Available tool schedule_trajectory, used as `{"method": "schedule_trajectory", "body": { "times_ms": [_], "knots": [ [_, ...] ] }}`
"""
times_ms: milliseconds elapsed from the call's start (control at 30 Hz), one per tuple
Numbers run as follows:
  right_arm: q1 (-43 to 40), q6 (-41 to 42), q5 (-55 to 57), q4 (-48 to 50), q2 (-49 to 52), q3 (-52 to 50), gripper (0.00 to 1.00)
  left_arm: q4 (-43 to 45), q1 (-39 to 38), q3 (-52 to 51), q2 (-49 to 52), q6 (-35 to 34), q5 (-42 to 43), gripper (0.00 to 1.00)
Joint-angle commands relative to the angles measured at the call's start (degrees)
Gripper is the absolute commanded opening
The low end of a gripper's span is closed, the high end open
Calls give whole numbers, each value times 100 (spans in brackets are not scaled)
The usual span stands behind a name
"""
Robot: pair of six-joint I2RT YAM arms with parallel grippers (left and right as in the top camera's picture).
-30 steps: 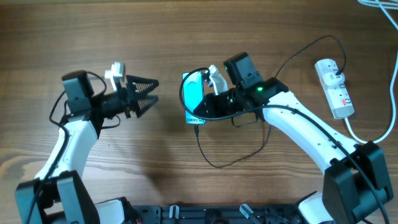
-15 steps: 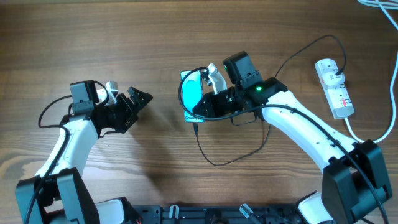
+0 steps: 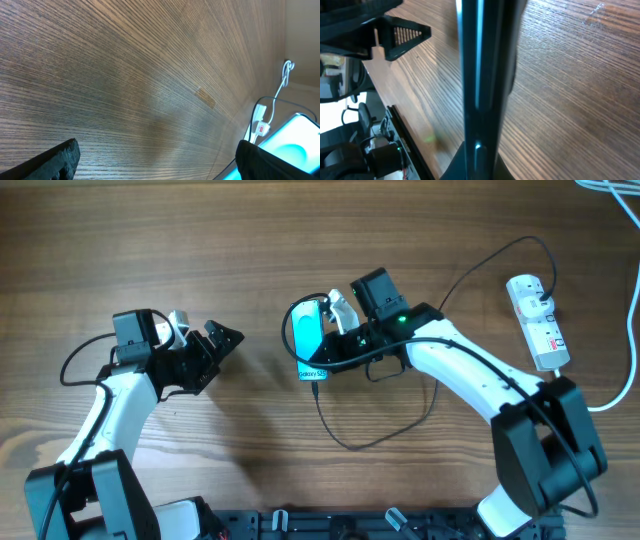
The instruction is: Plug charger to phone and switch on socket
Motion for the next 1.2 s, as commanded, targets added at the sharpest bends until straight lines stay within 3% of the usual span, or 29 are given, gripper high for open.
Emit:
{"method": "schedule_trajectory", "body": {
  "times_ms": [0, 300, 733, 1167],
  "knots": [
    [7, -151, -48, 142, 345, 57, 4, 0, -42, 17, 4, 133, -55, 100],
    [7, -127, -48, 269, 780, 57, 4, 0, -42, 17, 4, 133, -55, 100],
    [0, 1333, 291, 804, 780, 57, 4, 0, -42, 17, 4, 133, -57, 100],
    [-142, 1005, -358, 931, 1401, 57, 4, 0, -42, 17, 4, 133, -57, 100]
  ]
}}
